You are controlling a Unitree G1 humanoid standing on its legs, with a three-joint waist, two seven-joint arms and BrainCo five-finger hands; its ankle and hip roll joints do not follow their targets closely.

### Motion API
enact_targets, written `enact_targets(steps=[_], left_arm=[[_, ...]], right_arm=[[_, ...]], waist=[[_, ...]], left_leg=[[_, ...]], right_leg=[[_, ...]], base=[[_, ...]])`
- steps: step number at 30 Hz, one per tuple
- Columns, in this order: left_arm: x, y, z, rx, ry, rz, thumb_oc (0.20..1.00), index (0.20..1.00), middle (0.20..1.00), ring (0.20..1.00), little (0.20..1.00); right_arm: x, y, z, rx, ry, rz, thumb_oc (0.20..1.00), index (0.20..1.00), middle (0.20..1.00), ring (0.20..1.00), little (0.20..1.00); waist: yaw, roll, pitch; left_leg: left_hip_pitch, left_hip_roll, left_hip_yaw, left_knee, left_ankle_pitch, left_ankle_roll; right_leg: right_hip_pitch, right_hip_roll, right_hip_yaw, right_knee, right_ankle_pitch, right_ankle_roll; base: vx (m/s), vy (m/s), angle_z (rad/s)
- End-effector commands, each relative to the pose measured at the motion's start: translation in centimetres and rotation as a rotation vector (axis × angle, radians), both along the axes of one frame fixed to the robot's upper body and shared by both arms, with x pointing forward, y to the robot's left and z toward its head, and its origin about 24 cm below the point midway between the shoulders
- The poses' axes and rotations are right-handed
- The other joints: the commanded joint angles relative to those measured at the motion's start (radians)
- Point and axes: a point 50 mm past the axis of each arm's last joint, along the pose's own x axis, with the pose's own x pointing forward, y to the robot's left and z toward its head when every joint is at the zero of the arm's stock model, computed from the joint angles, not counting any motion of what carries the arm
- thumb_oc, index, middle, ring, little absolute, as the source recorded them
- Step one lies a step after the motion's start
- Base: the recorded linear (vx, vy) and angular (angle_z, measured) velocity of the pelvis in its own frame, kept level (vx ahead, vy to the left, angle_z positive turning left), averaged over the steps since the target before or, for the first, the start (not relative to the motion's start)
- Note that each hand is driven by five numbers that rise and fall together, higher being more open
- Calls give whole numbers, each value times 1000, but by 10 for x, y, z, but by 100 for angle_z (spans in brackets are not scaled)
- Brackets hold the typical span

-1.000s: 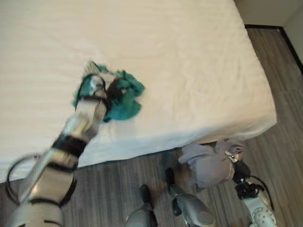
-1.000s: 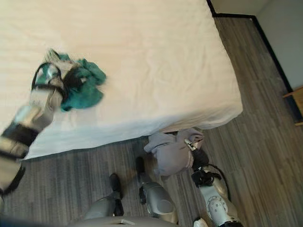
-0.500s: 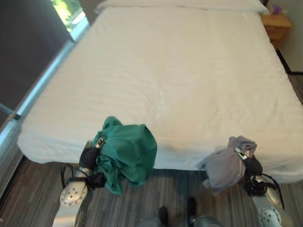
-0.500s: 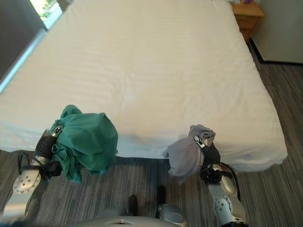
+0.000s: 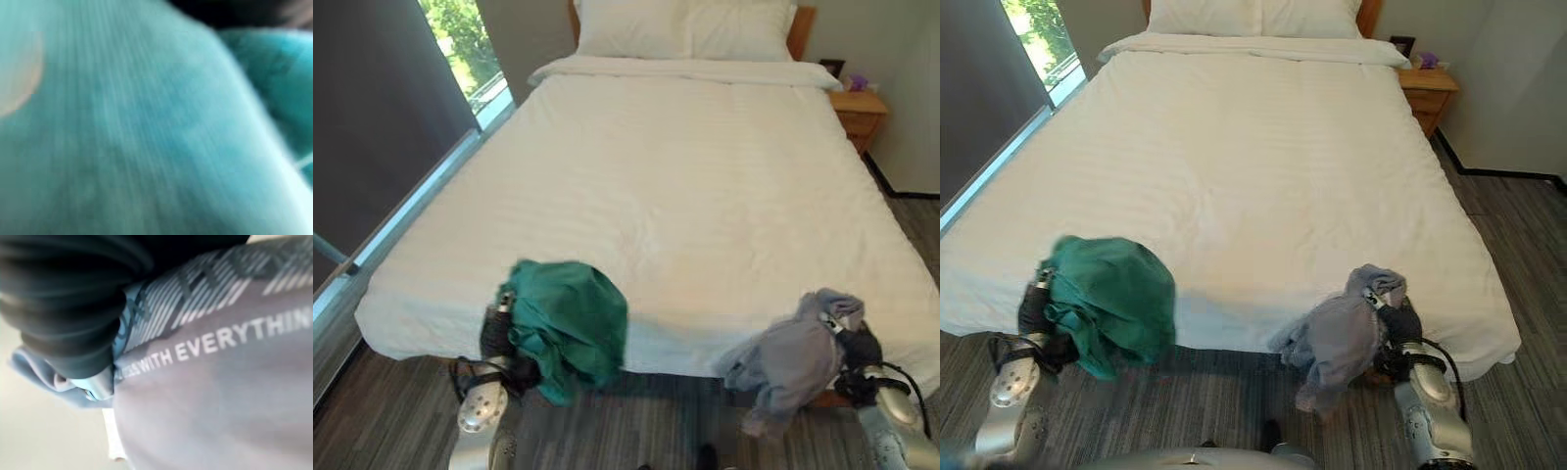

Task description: Pick up bed clothes into laundry basket.

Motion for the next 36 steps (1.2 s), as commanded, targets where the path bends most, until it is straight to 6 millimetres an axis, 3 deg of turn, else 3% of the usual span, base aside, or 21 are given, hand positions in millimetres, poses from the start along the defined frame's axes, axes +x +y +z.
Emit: enact_targets(steps=[1, 3, 4, 5, 6, 8, 9, 13, 14, 15, 16, 17, 18, 20, 24, 26, 29, 31, 32, 33, 36], left_arm=[[17, 5, 26, 96, -125, -15, 200, 200, 200, 200, 200], [20, 13, 41, 159, -170, 10, 200, 200, 200, 200, 200], [19, 22, 54, 191, -215, 41, 200, 200, 200, 200, 200], [18, 26, 59, 195, -241, 71, 200, 200, 200, 200, 200], [14, 35, 67, 216, -270, 124, 200, 200, 200, 200, 200], [6, 47, 72, 205, -307, 203, 200, 200, 200, 200, 200], [3, 51, 74, 202, -316, 217, 200, 200, 200, 200, 200], [0, 51, 67, 223, -273, 168, 200, 200, 200, 200, 200], [1, 52, 68, 262, -256, 169, 200, 200, 200, 200, 200], [3, 52, 73, 256, -283, 176, 200, 200, 200, 200, 200], [6, 49, 77, 230, -307, 171, 200, 200, 200, 200, 200], [6, 49, 77, 230, -307, 171, 200, 200, 200, 200, 200], [8, 45, 74, 199, -312, 159, 200, 200, 200, 200, 200], [11, 42, 65, 142, -296, 153, 200, 200, 200, 200, 200], [16, 35, 60, 140, -267, 117, 200, 200, 200, 200, 200], [21, 31, 52, 129, -233, 99, 200, 200, 200, 200, 200], [26, 24, 53, 98, -251, 81, 200, 200, 200, 200, 200], [32, 10, 41, 44, -213, 17, 200, 200, 200, 200, 200], [33, 5, 35, 36, -190, -3, 200, 200, 200, 200, 200], [37, -10, 29, -23, -182, -44, 200, 200, 200, 200, 200], [39, -24, 22, -52, -155, -104, 200, 200, 200, 200, 200]], right_arm=[[19, -9, 41, -54, -207, -27, 200, 200, 200, 200, 200], [14, -22, 46, -101, -221, -82, 200, 200, 200, 200, 200], [14, -28, 51, -134, -236, -106, 200, 200, 200, 200, 200], [15, -30, 54, -150, -247, -111, 200, 200, 200, 200, 200], [13, -36, 55, -167, -247, -138, 200, 200, 200, 200, 200], [10, -48, 59, -193, -254, -192, 200, 200, 200, 200, 200], [7, -54, 59, -205, -247, -214, 200, 200, 200, 200, 200], [-11, -71, 54, -303, -175, -262, 200, 200, 200, 200, 200], [-9, -68, 54, -290, -183, -266, 200, 200, 200, 200, 200], [-8, -63, 53, -273, -194, -263, 200, 200, 200, 200, 200], [-5, -56, 51, -271, -199, -250, 200, 200, 200, 200, 200], [-5, -56, 51, -271, -199, -250, 200, 200, 200, 200, 200], [-5, -53, 48, -269, -182, -242, 200, 200, 200, 200, 200], [-7, -52, 43, -253, -169, -248, 200, 200, 200, 200, 200], [4, -39, 45, -243, -201, -222, 200, 200, 200, 200, 200], [3, -33, 38, -199, -189, -202, 200, 200, 200, 200, 200], [4, -27, 41, -153, -215, -176, 200, 200, 200, 200, 200], [7, -20, 40, -128, -220, -135, 200, 200, 200, 200, 200], [8, -17, 39, -122, -216, -119, 200, 200, 200, 200, 200], [11, -11, 35, -90, -206, -103, 200, 200, 200, 200, 200], [10, -5, 30, -48, -201, -91, 200, 200, 200, 200, 200]], waist=[[-28, -29, -14], [-43, -35, -9], [-41, -34, -5], [-32, -34, 3], [-8, -39, 5], [10, -44, 8], [-3, -37, 3], [-47, -25, -8], [-63, -32, 5], [-40, -29, 21], [6, -10, 40], [6, -10, 40], [0, -7, 45], [-8, -9, 37], [16, -15, 7], [-5, -36, -12], [-17, -49, -11], [-21, -61, 8], [-15, -62, 14], [9, -67, 24], [18, -74, 19]], left_leg=[[-9, 106, 94, 32, 86, -87], [-23, 112, 105, 87, 85, -100], [-22, 104, 59, 103, 82, -103], [-30, 87, -14, 115, 92, -104], [-28, 24, -177, 116, 68, -85], [-63, -49, -352, 126, 39, -55], [-55, -47, -361, 108, 18, -49], [-19, -24, -277, 35, 29, -24], [-12, -25, -209, 23, 38, -14], [-11, -10, -150, 19, 34, -10], [-21, 23, -55, 27, 46, -20], [-21, 23, -55, 27, 46, -20], [-24, 28, -28, 28, 60, -21], [-19, 40, 49, 23, 68, -23], [-24, 71, 168, 35, 62, -36], [-20, 90, 205, 69, 62, -59], [-42, 121, 211, 142, 81, -81], [-85, 163, 209, 262, 112, -109], [-95, 161, 177, 286, 119, -109], [-134, 111, 62, 285, 122, -104], [-164, 80, 9, 210, 102, -93]], right_leg=[[-9, -125, -10, 99, 31, 100], [-10, -121, 1, 91, 43, 100], [-19, -111, 27, 86, 46, 102], [-36, -104, 63, 89, 57, 98], [-60, -88, 132, 92, 93, 99], [-95, -51, 257, 80, 123, 100], [-96, -37, 281, 65, 107, 100], [-119, -5, 361, 41, 138, 116], [-155, 6, 392, 62, 184, 134], [-192, -2, 295, 97, 154, 141], [-169, -93, -18, 159, 70, 111], [-169, -93, -18, 159, 70, 111], [-140, -120, -95, 188, 41, 97], [-91, -127, -125, 225, 13, 96], [-51, -188, -199, 210, 19, 118], [-22, -140, -137, 121, 18, 105], [-22, -106, -95, 101, 14, 85], [1, -81, -83, 91, -1, 63], [10, -72, -72, 83, -2, 54], [23, -75, -52, 67, -1, 51], [29, -85, -43, 48, 9, 62]], base=[[-24, -119, -12], [-25, -60, -22], [-44, 14, -32], [-15, -14, -50], [2, -37, -92], [34, -48, -214], [-14, 28, -265], [-38, 100, -112], [-200, 54, -122], [-320, 29, -235], [-256, 10, -289], [-299, 12, -295], [-226, -7, -176], [-287, -40, -98], [-142, -95, -130], [31, -204, -116], [30, -191, -44], [-19, -219, -18], [-12, -119, -5], [-10, -77, -27], [35, -27, -38]])
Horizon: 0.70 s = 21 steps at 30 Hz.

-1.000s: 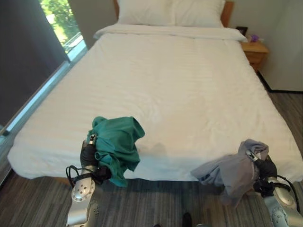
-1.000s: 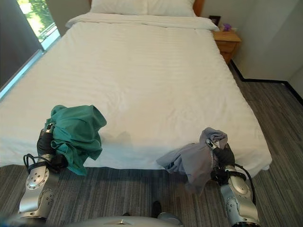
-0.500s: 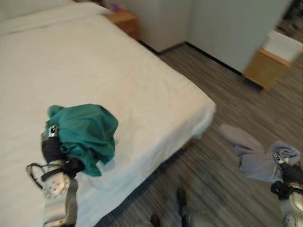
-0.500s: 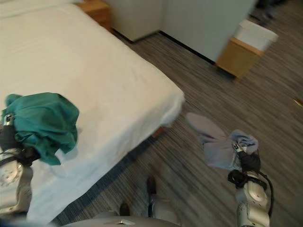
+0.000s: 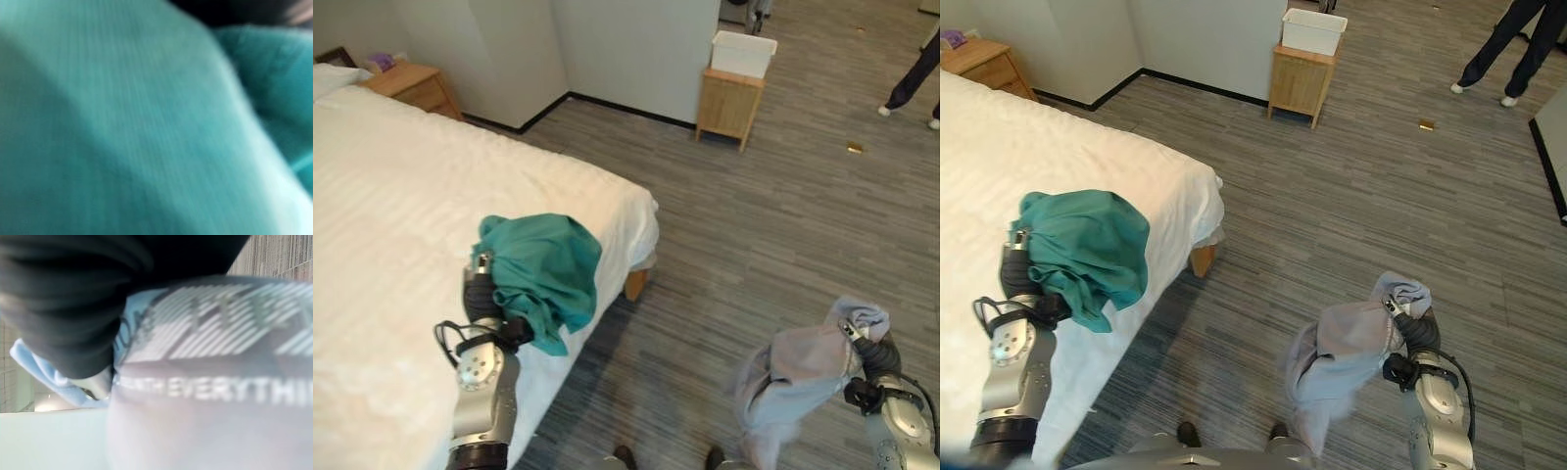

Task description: Pick up bed clothes into laundry basket.

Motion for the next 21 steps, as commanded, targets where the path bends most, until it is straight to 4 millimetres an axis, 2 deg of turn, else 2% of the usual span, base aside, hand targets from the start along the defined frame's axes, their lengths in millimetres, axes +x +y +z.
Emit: enact_targets(steps=[1, 2, 3, 5, 6, 8, 11, 14, 15, 16, 17, 18, 19, 20, 21], left_arm=[[9, -5, 16, 16, -87, -74, 200, 200, 200, 200, 200], [7, -7, 17, 49, -84, -92, 200, 200, 200, 200, 200], [2, -5, 10, 50, -53, -110, 200, 200, 200, 200, 200], [2, -5, 10, 50, -52, -110, 200, 200, 200, 200, 200], [0, -1, 9, 59, -47, -87, 200, 200, 200, 200, 200], [-12, 11, 4, 71, -16, -46, 200, 200, 200, 200, 200], [-20, 20, -1, 60, 1, 7, 200, 200, 200, 200, 200], [-22, 37, 4, 69, -11, 104, 200, 200, 200, 200, 200], [-23, 45, 10, 96, -27, 135, 200, 200, 200, 200, 200], [-23, 45, 10, 96, -27, 136, 200, 200, 200, 200, 200], [-23, 49, 15, 120, -38, 151, 200, 200, 200, 200, 200], [-22, 52, 19, 140, -46, 163, 200, 200, 200, 200, 200], [-16, 52, 24, 157, -66, 156, 200, 200, 200, 200, 200], [-16, 52, 25, 157, -67, 156, 200, 200, 200, 200, 200], [-12, 51, 28, 164, -78, 149, 200, 200, 200, 200, 200]], right_arm=[[15, -8, 33, 6, -189, 9, 200, 200, 200, 200, 200], [14, -9, 33, -10, -191, 13, 200, 200, 200, 200, 200], [7, -3, 21, 9, -130, 40, 200, 200, 200, 200, 200], [7, -3, 21, 9, -129, 41, 200, 200, 200, 200, 200], [8, 1, 18, 24, -126, 43, 200, 200, 200, 200, 200], [7, 3, 12, 5, -83, 86, 200, 200, 200, 200, 200], [12, 6, 17, 5, -105, 103, 200, 200, 200, 200, 200], [21, 9, 25, 12, -154, 93, 200, 200, 200, 200, 200], [24, 10, 28, 0, -164, 103, 200, 200, 200, 200, 200], [24, 10, 29, -1, -165, 103, 200, 200, 200, 200, 200], [25, 11, 30, -9, -165, 108, 200, 200, 200, 200, 200], [25, 11, 30, -9, -168, 110, 200, 200, 200, 200, 200], [24, 11, 28, -10, -159, 107, 200, 200, 200, 200, 200], [24, 11, 28, -11, -160, 107, 200, 200, 200, 200, 200], [22, 11, 27, -6, -156, 104, 200, 200, 200, 200, 200]], waist=[[0, 10, -52], [3, 16, -50], [5, 33, -59], [4, 33, -59], [9, 45, -68], [23, 54, -68], [37, 56, -63], [49, 63, -56], [52, 75, -47], [54, 74, -47], [54, 79, -39], [47, 84, -29], [23, 92, -7], [24, 92, -6], [5, 99, 0]], left_leg=[[5, -19, -23, -115, 140, -39], [9, -31, -32, -123, 138, -31], [39, -43, -49, -180, 143, -18], [45, -43, -49, -188, 146, -17], [94, -58, -62, -253, 155, -6], [117, -66, -62, -273, 148, 1], [122, -71, -63, -272, 137, 8], [117, -82, -62, -271, 122, 21], [117, -85, -47, -271, 110, 36], [116, -85, -45, -271, 110, 37], [121, -90, -37, -272, 102, 47], [131, -95, -32, -271, 92, 58], [149, -94, -38, -272, 95, 59], [148, -94, -38, -272, 94, 58], [163, -88, -46, -276, 95, 53]], right_leg=[[-53, 6, 24, 18, 75, 25], [-56, 11, 25, 24, 74, 27], [-58, 22, 29, 27, 63, 22], [-56, 22, 29, 26, 62, 22], [-44, 28, 27, 18, 59, 19], [-33, 25, 27, 13, 55, 23], [-28, 20, 30, 11, 52, 28], [-48, 2, 38, 41, 42, 41], [-94, -14, 47, 129, 37, 51], [-100, -15, 50, 137, 33, 51], [-141, -26, 55, 209, 51, 64], [-177, -37, 57, 293, 96, 84], [-273, -24, 79, 392, 161, 109], [-278, -24, 80, 400, 157, 109], [-319, 5, 87, 393, 150, 104]], base=[[92, -13, -10], [97, 33, 8], [61, 28, 12], [72, 58, -12], [146, 129, -15], [169, 144, -1], [96, 76, 0], [71, 120, 2], [27, 111, -18], [28, 117, -30], [46, 83, -35], [109, 129, -42], [98, 90, -39], [144, 55, -31], [173, 4, -5]])
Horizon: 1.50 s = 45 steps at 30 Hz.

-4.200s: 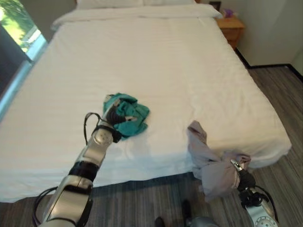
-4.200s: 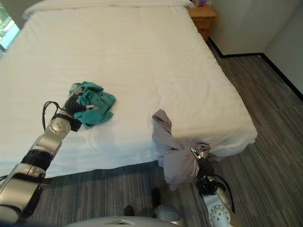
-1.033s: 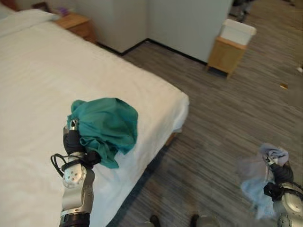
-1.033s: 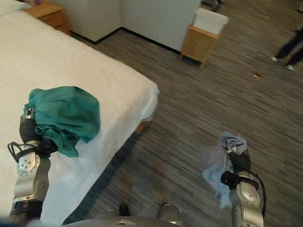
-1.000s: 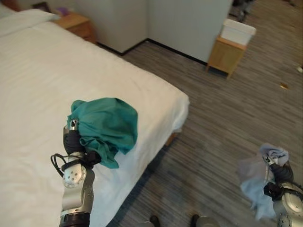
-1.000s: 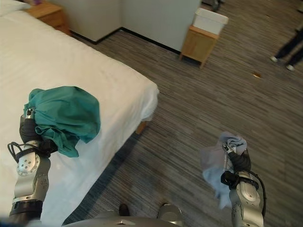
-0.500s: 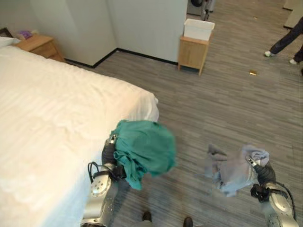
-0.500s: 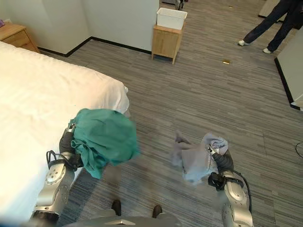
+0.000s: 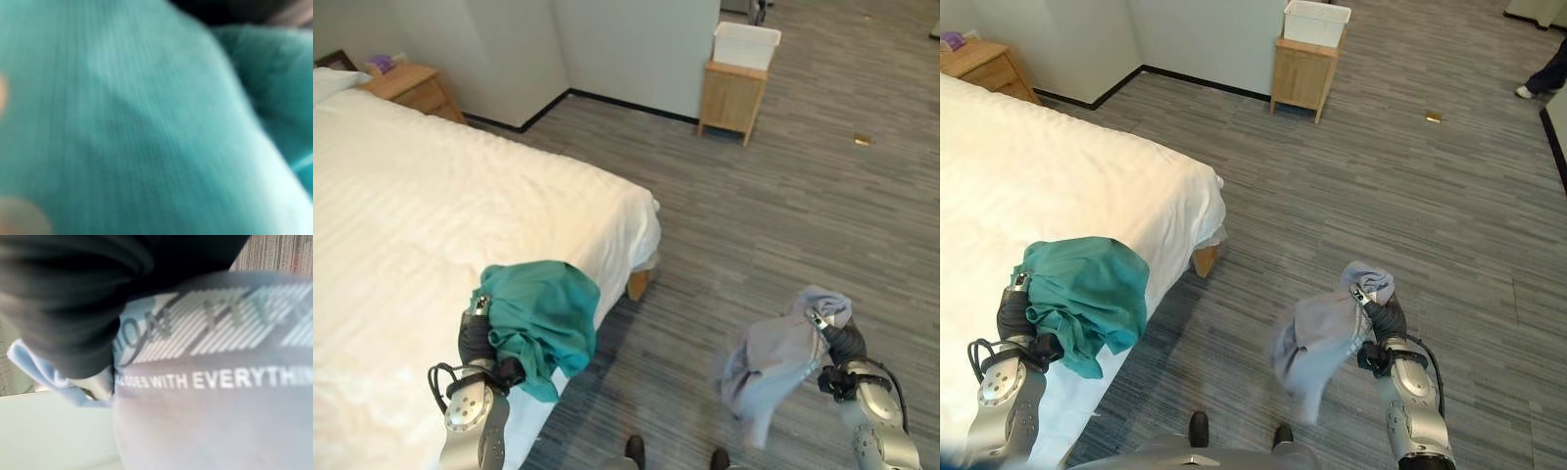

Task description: Pick up bed clothes into laundry basket.

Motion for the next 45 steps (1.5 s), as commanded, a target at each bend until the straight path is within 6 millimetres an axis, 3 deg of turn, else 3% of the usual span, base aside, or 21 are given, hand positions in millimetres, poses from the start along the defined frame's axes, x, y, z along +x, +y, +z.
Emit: enact_targets(steps=[1, 6, 9, 12, 14, 16, 17, 19, 20, 25, 27, 30, 33, 35, 37, 38, 39, 40, 41, 43, 45], left_arm=[[20, 6, 43, 139, -171, -23, 200, 200, 200, 200, 200], [30, -8, 39, 110, -165, -87, 200, 200, 200, 200, 200], [32, -15, 35, 105, -153, -115, 200, 200, 200, 200, 200], [30, -19, 29, 81, -137, -139, 200, 200, 200, 200, 200], [30, -23, 25, 46, -136, -150, 200, 200, 200, 200, 200], [33, -29, 26, -8, -161, -170, 200, 200, 200, 200, 200], [33, -29, 26, -8, -162, -170, 200, 200, 200, 200, 200], [38, -39, 25, -29, -163, -215, 200, 200, 200, 200, 200], [39, -42, 23, -30, -150, -219, 200, 200, 200, 200, 200], [46, -55, 22, -56, -152, -268, 200, 200, 200, 200, 200], [46, -56, 17, -52, -134, -274, 200, 200, 200, 200, 200], [43, -54, 14, -34, -114, -265, 200, 200, 200, 200, 200], [37, -48, 9, -22, -91, -235, 200, 200, 200, 200, 200], [31, -42, 5, -27, -75, -210, 200, 200, 200, 200, 200], [28, -38, 5, -12, -64, -205, 200, 200, 200, 200, 200], [28, -38, 5, -12, -64, -205, 200, 200, 200, 200, 200], [28, -37, 10, 16, -71, -206, 200, 200, 200, 200, 200], [27, -35, 11, 22, -72, -208, 200, 200, 200, 200, 200], [26, -33, 11, 22, -67, -206, 200, 200, 200, 200, 200], [26, -30, 12, 38, -58, -203, 200, 200, 200, 200, 200], [27, -30, 14, 49, -63, -213, 200, 200, 200, 200, 200]], right_arm=[[3, -8, 21, -18, -115, -19, 200, 200, 200, 200, 200], [-7, -13, 16, 12, -104, -66, 200, 200, 200, 200, 200], [-5, -10, 20, 5, -122, -50, 200, 200, 200, 200, 200], [2, -5, 23, 3, -133, -16, 200, 200, 200, 200, 200], [7, -3, 24, 9, -138, -2, 200, 200, 200, 200, 200], [12, -3, 28, 19, -150, 12, 200, 200, 200, 200, 200], [12, -3, 28, 20, -151, 12, 200, 200, 200, 200, 200], [10, -10, 30, 15, -152, -11, 200, 200, 200, 200, 200], [9, -13, 30, 9, -147, -28, 200, 200, 200, 200, 200], [7, -18, 32, -7, -151, -52, 200, 200, 200, 200, 200], [5, -17, 27, -16, -134, -51, 200, 200, 200, 200, 200], [5, -14, 26, -27, -125, -23, 200, 200, 200, 200, 200], [7, -10, 23, -28, -104, 2, 200, 200, 200, 200, 200], [7, -2, 20, -22, -96, 48, 200, 200, 200, 200, 200], [9, 3, 18, -17, -88, 68, 200, 200, 200, 200, 200], [9, 4, 18, -17, -89, 68, 200, 200, 200, 200, 200], [14, 14, 20, 8, -110, 102, 200, 200, 200, 200, 200], [16, 17, 21, -5, -110, 112, 200, 200, 200, 200, 200], [18, 18, 21, -15, -108, 117, 200, 200, 200, 200, 200], [20, 20, 21, -11, -108, 114, 200, 200, 200, 200, 200], [19, 22, 22, 10, -114, 129, 200, 200, 200, 200, 200]], waist=[[-33, -19, -19], [-95, -18, -27], [-105, -14, -40], [-99, -10, -66], [-98, 6, -74], [-91, -2, -62], [-95, -6, -66], [-75, -50, -22], [-59, -56, -9], [-20, -69, -4], [18, -50, -20], [38, -32, -34], [53, -27, -64], [74, -31, -99], [93, -70, -116], [95, -68, -118], [116, -77, -115], [113, -60, -97], [95, -36, -90], [54, -9, -69], [22, 4, -55]], left_leg=[[67, -33, -36, 16, 7, -15], [142, -7, -80, 11, -52, -55], [198, 22, -77, 11, -64, -79], [233, 50, -47, 62, -57, -106], [210, 96, -36, 198, 39, -140], [119, 108, -47, 476, 155, -160], [110, 103, -52, 479, 159, -159], [-22, 126, -17, 780, 219, -169], [-69, 109, -20, 806, 189, -166], [-275, 70, 16, 616, 157, -131], [-313, 39, 12, 323, 192, -119], [-305, 31, 0, 76, 257, -136], [-307, 45, 37, 49, 295, -148], [-291, 24, 36, 84, 262, -109], [-291, -23, 43, 141, 208, -62], [-294, -20, 45, 142, 209, -62], [-244, -57, 45, 138, 160, -5], [-184, -60, 36, 109, 142, 17], [-139, -48, 29, 92, 130, 26], [-54, -49, -11, 51, 108, 36], [14, -47, -43, 31, 104, 30]], right_leg=[[-89, 42, 7, -90, 149, 20], [-105, 20, 27, -319, 184, 11], [-125, -36, -45, -370, 241, 38], [-84, -39, -137, -364, 233, 20], [-62, -9, -160, -331, 204, -10], [-8, 11, -161, -328, 163, -55], [-13, 6, -164, -329, 166, -56], [74, 17, -133, -332, 100, -125], [103, 27, -123, -334, 77, -132], [206, 29, -85, -375, 50, -111], [271, 58, -56, -413, 15, -93], [348, 71, -39, -435, -26, -82], [422, 60, -17, -437, -56, -69], [455, 35, -10, -410, -71, -48], [449, -36, -4, -272, 12, -19], [445, -34, -1, -273, 15, -19], [353, -62, 45, 29, 223, 7], [271, -83, 23, 157, 279, 9], [219, -71, 20, 234, 296, 1], [92, -13, 33, 336, 199, -17], [-13, 13, 3, 274, 137, -34]], base=[[278, -20, 20], [344, -143, 31], [347, -228, 19], [291, -227, -4], [284, -287, -26], [257, -304, -25], [231, -300, -46], [345, -428, -59], [377, -359, -32], [381, -135, -29], [710, -15, -61], [648, 14, -68], [603, 23, -45], [618, 46, -31], [495, 74, -4], [499, 184, -18], [479, 246, -11], [664, 343, 3], [493, 253, 8], [556, 124, 55], [597, -12, 100]])
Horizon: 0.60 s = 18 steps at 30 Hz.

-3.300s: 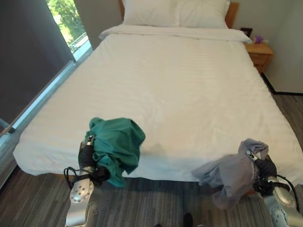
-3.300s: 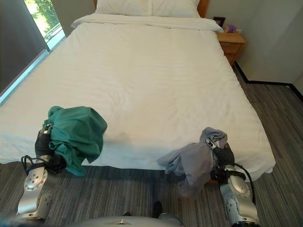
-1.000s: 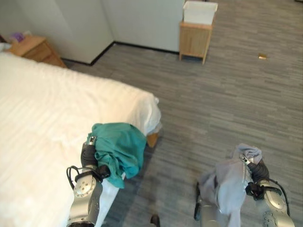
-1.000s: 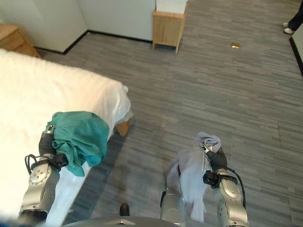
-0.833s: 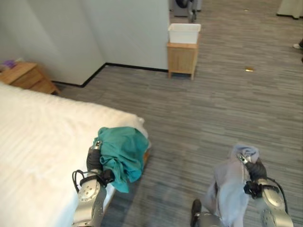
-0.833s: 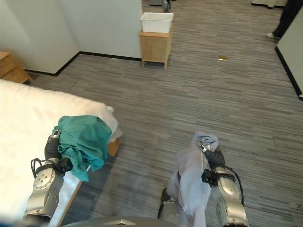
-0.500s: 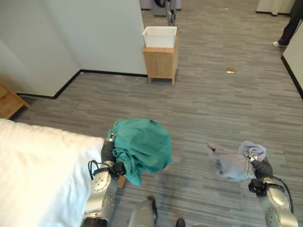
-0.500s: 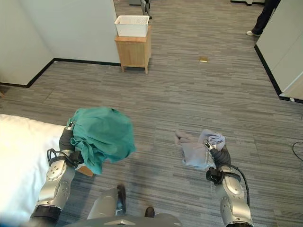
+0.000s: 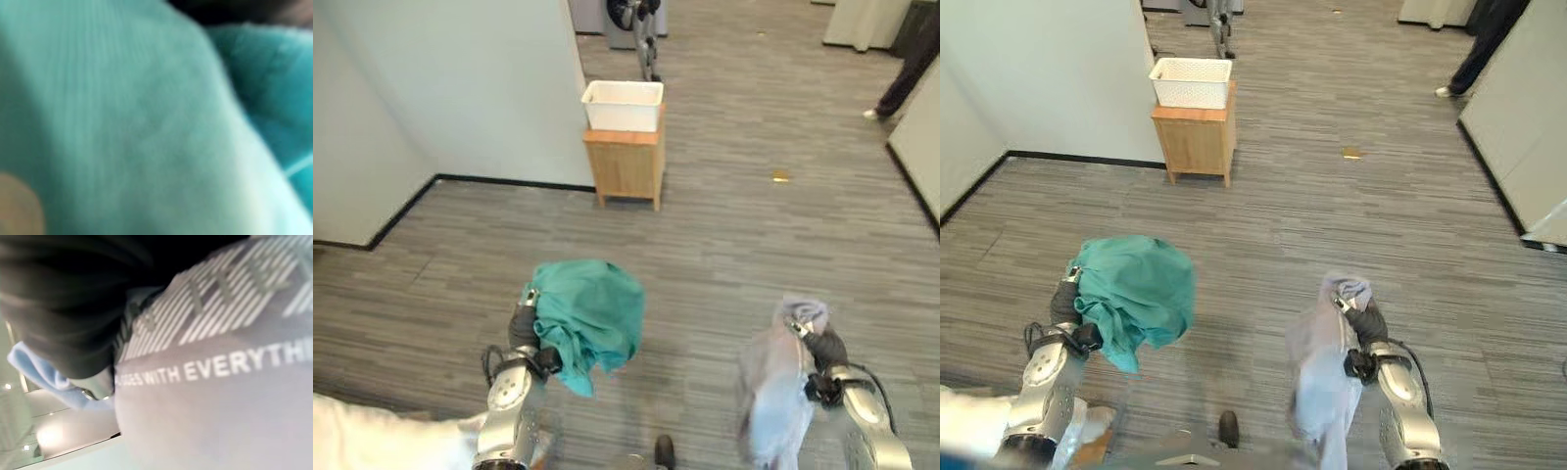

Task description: Pick up bed clothes into laundry basket.

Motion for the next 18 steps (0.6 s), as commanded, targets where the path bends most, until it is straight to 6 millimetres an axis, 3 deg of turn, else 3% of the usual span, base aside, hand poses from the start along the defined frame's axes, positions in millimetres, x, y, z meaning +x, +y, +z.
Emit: enact_targets(steps=[1, 2, 3, 4, 5, 7, 9, 10, 12, 13, 15, 16, 17, 18], left_arm=[[6, 19, 42, 127, -167, -5, 200, 200, 200, 200, 200], [5, 19, 42, 127, -168, -9, 200, 200, 200, 200, 200], [5, 20, 41, 126, -164, -8, 200, 200, 200, 200, 200], [5, 20, 41, 126, -164, -8, 200, 200, 200, 200, 200], [9, 19, 40, 126, -162, -2, 200, 200, 200, 200, 200], [9, 18, 39, 122, -161, -8, 200, 200, 200, 200, 200], [5, 19, 34, 112, -145, 3, 200, 200, 200, 200, 200], [5, 17, 33, 103, -145, -4, 200, 200, 200, 200, 200], [6, 14, 34, 109, -150, -14, 200, 200, 200, 200, 200], [6, 13, 32, 97, -146, -10, 200, 200, 200, 200, 200], [9, 13, 33, 54, -158, 8, 200, 200, 200, 200, 200], [9, 11, 32, 29, -159, -1, 200, 200, 200, 200, 200], [10, 7, 29, 19, -144, -14, 200, 200, 200, 200, 200], [10, 7, 29, 19, -145, -15, 200, 200, 200, 200, 200]], right_arm=[[17, -3, 30, -10, -163, 18, 200, 200, 200, 200, 200], [15, -6, 29, -13, -156, 10, 200, 200, 200, 200, 200], [12, -11, 27, -7, -148, -16, 200, 200, 200, 200, 200], [12, -10, 27, -7, -147, -16, 200, 200, 200, 200, 200], [6, -14, 23, -8, -132, -36, 200, 200, 200, 200, 200], [4, -15, 23, -15, -127, -36, 200, 200, 200, 200, 200], [1, -16, 24, -23, -124, -24, 200, 200, 200, 200, 200], [-1, -17, 23, -19, -118, -22, 200, 200, 200, 200, 200], [2, -18, 21, -18, -107, -11, 200, 200, 200, 200, 200], [2, -18, 19, -15, -102, -18, 200, 200, 200, 200, 200], [6, -21, 26, -2, -130, -19, 200, 200, 200, 200, 200], [5, -26, 28, 0, -135, -25, 200, 200, 200, 200, 200], [1, -35, 25, -35, -106, -65, 200, 200, 200, 200, 200], [1, -35, 25, -35, -106, -65, 200, 200, 200, 200, 200]], waist=[[13, -20, -3], [0, -22, -4], [-28, -38, 2], [-30, -33, 4], [-61, -51, 2], [-66, -50, 2], [-62, -55, -15], [-59, -55, -21], [-64, -52, -28], [-63, -53, -24], [-53, -81, 1], [-38, -102, 19], [1, -122, 47], [0, -124, 46]], left_leg=[[65, 122, -21, -84, 115, -149], [83, 120, -35, -92, 105, -159], [124, 116, -71, -96, 55, -180], [130, 122, -73, -96, 51, -181], [177, 122, -122, -99, 12, -201], [199, 132, -128, -99, -4, -209], [248, 150, -133, -97, -4, -227], [248, 161, -136, -74, -6, -234], [234, 197, -120, 56, 26, -264], [201, 205, -113, 162, 84, -277], [48, 214, -87, 521, 195, -304], [-23, 218, -59, 668, 208, -307], [-143, 219, -22, 793, 185, -298], [-147, 217, -22, 793, 188, -297]], right_leg=[[23, 0, 10, -461, 265, 47], [0, -2, 3, -559, 279, 48], [-8, 0, 16, -766, 284, 60], [4, 5, 11, -776, 285, 60], [-24, 13, 91, -980, 324, 90], [-20, 11, 87, -1021, 350, 108], [-17, 2, 19, -1026, 383, 119], [3, 0, 5, -1024, 371, 114], [34, 12, -15, -983, 355, 87], [55, 18, -15, -974, 344, 69], [108, 13, -32, -966, 308, 15], [152, 14, -34, -983, 289, -10], [243, 26, -19, -1014, 249, -37], [241, 24, -20, -1014, 251, -37]], base=[[602, -98, 77], [815, -215, 76], [594, -177, 65], [882, -290, 95], [507, -157, 99], [528, -172, 91], [551, -200, 59], [507, -226, 32], [484, -251, 2], [423, -292, -18], [379, -398, -24], [555, -557, -8], [422, -410, 4], [446, -299, -11]])
